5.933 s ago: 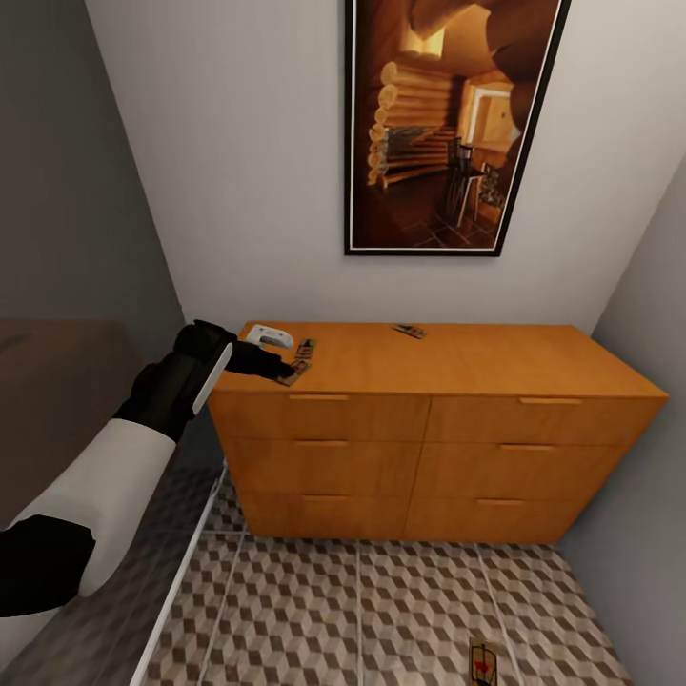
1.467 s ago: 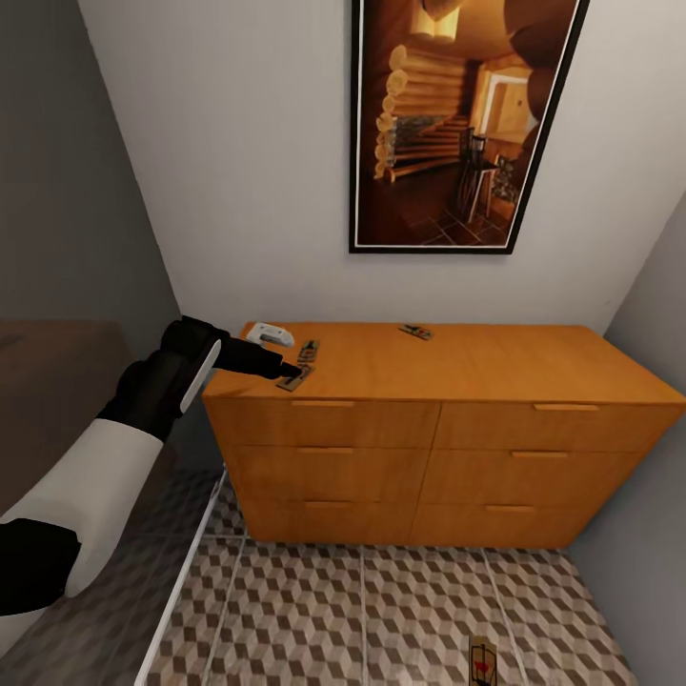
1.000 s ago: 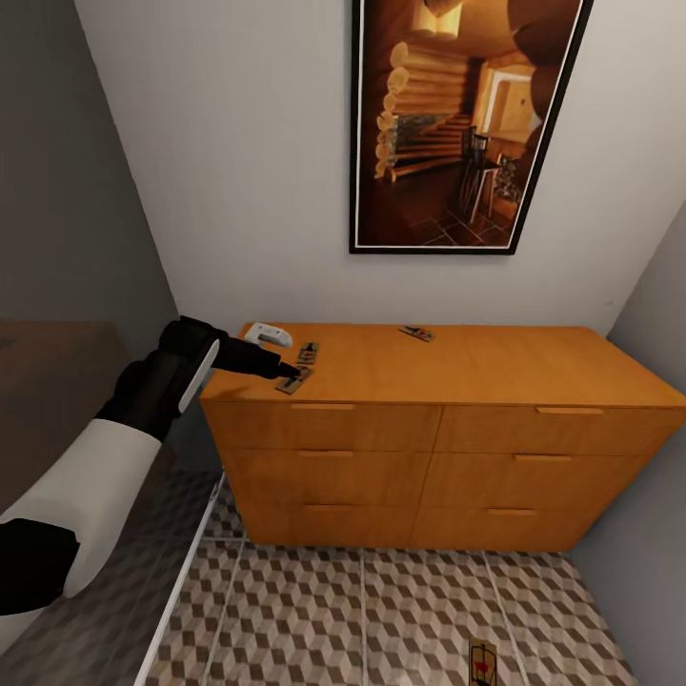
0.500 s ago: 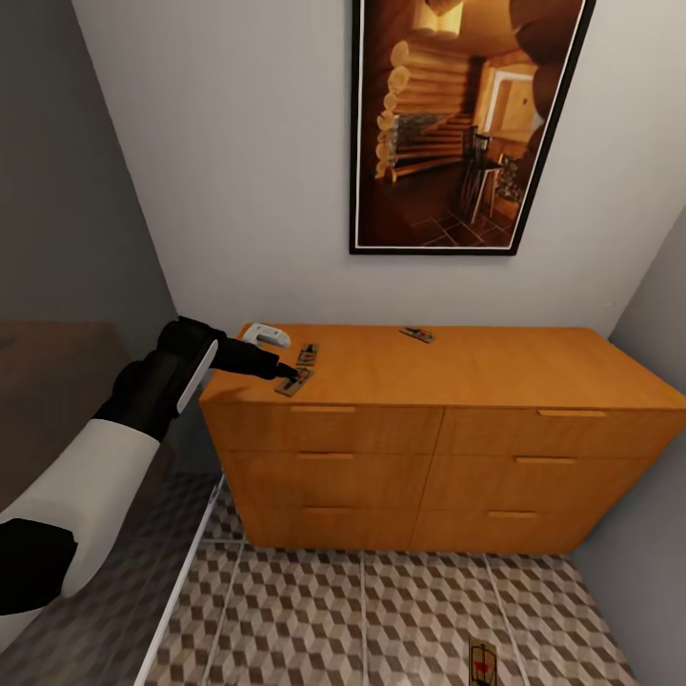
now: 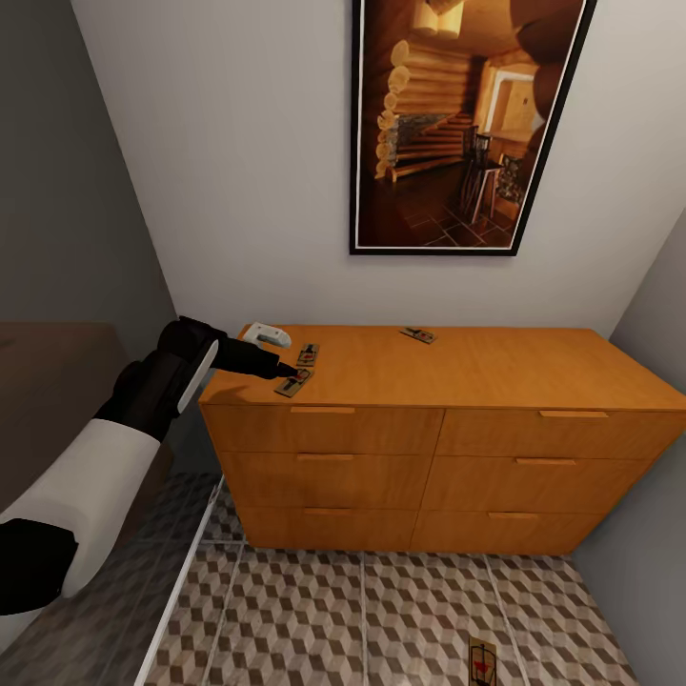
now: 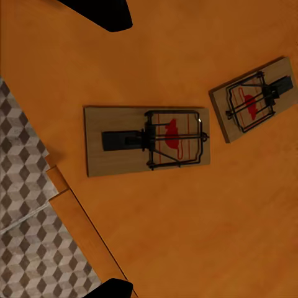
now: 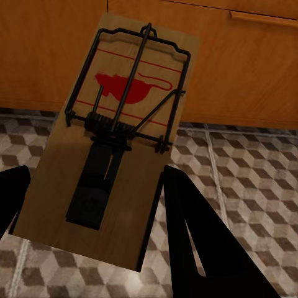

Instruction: Take the four mousetraps from the cabinet in the bathroom and place them on the bathroom floor. Make sure all four end up on the same floor surface, and ensure that at least two of them are either under or directly next to the same bathroom sink.

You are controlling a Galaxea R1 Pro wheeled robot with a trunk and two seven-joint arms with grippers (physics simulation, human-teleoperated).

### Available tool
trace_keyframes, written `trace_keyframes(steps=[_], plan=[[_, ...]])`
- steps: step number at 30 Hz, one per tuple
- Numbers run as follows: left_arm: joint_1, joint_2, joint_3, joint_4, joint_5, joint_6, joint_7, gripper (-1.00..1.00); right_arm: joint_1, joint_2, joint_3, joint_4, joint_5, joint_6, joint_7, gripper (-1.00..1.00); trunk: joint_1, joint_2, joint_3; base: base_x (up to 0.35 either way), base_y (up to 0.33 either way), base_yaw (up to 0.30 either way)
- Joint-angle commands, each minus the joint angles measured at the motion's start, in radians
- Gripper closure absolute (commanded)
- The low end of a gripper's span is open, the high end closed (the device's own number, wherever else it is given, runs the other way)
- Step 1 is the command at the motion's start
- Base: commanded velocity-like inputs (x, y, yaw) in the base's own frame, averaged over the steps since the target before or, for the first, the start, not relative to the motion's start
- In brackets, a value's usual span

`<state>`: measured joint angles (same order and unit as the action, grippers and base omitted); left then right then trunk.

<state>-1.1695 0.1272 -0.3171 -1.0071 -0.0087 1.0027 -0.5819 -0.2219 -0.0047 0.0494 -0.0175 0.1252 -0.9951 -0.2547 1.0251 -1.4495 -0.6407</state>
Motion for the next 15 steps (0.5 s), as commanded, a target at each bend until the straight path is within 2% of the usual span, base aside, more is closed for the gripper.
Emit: trace_keyframes(steps=[1,15], plan=[[-0.001,0.001,-0.002,-0.001,-0.001,0.004,-0.003,-1.0,-0.001,0.0,0.004,0.001,0.004,-0.002,-0.005,1.0,0.0,0.0,-0.001,0.0,0.0,0.0],[-0.001,-0.001,-0.005,-0.001,-0.002,0.004,-0.002,-1.0,-0.001,0.0,0.004,0.001,0.004,-0.002,-0.005,1.0,0.0,0.0,-0.001,0.0,0.0,0.0]])
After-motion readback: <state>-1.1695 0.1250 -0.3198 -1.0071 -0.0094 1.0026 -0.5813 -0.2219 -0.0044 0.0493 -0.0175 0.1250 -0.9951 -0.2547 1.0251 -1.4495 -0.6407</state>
